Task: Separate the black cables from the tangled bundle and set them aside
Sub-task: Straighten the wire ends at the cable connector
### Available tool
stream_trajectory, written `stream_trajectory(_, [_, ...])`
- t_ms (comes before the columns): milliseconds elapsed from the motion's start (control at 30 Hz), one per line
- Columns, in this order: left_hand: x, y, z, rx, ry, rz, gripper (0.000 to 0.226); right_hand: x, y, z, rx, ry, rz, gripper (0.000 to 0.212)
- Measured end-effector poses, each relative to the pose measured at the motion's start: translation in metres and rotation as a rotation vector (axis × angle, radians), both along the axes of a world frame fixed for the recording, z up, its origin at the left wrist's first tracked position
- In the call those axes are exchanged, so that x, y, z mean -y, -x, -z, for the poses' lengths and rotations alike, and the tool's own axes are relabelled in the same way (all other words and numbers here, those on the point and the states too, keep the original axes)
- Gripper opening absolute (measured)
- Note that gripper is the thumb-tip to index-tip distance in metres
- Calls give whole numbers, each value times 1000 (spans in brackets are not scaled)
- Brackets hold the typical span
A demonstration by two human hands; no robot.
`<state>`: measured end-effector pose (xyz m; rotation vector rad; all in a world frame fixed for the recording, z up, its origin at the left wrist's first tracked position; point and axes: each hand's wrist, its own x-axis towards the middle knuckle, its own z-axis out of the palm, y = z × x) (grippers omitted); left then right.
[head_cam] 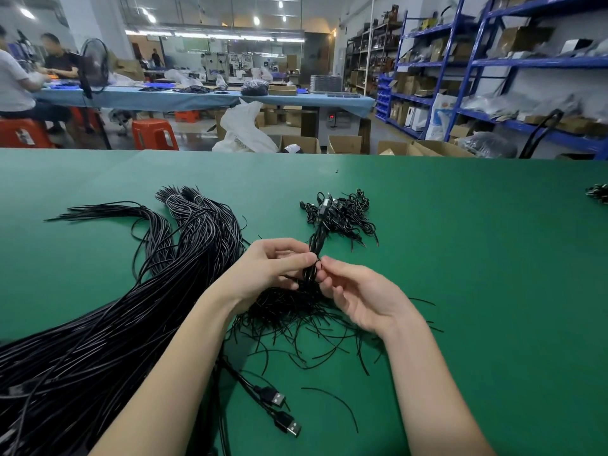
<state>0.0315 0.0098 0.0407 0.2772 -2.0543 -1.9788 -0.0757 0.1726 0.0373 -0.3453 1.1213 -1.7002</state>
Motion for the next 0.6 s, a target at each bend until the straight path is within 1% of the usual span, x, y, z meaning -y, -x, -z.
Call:
stream_trajectory(67, [2, 0, 1, 36, -92, -1, 29, -1, 0, -4, -280, -49, 32, 4])
stream_trajectory(133, [3, -1, 2, 59, -170, -23, 29, -4, 2, -9, -631, -131, 108, 13])
stream_trajectory(200, [2, -1, 2, 70, -219, -28, 28, -8, 3, -13, -978, -184, 219, 15])
stream_trajectory(267, [1, 1, 2, 77, -230, -13, 26, -8, 0, -15, -1205, -185, 296, 12])
stream_trajectory(333, [1, 1, 2, 79, -227, -5, 23, -5, -2, -15, -1315, -184, 347, 10])
stream_trajectory(400, [2, 2, 1, 70, -226, -8, 26, -3, -3, -12, -1385, -180, 389, 9])
stream_trajectory(500, [3, 1, 0, 42, -216, -23, 32, 2, -4, -7, -1449, -120, 455, 5])
stream_trajectory(600, [5, 0, -1, 36, -196, -4, 28, 4, -4, -7, -1480, -55, 480, 7])
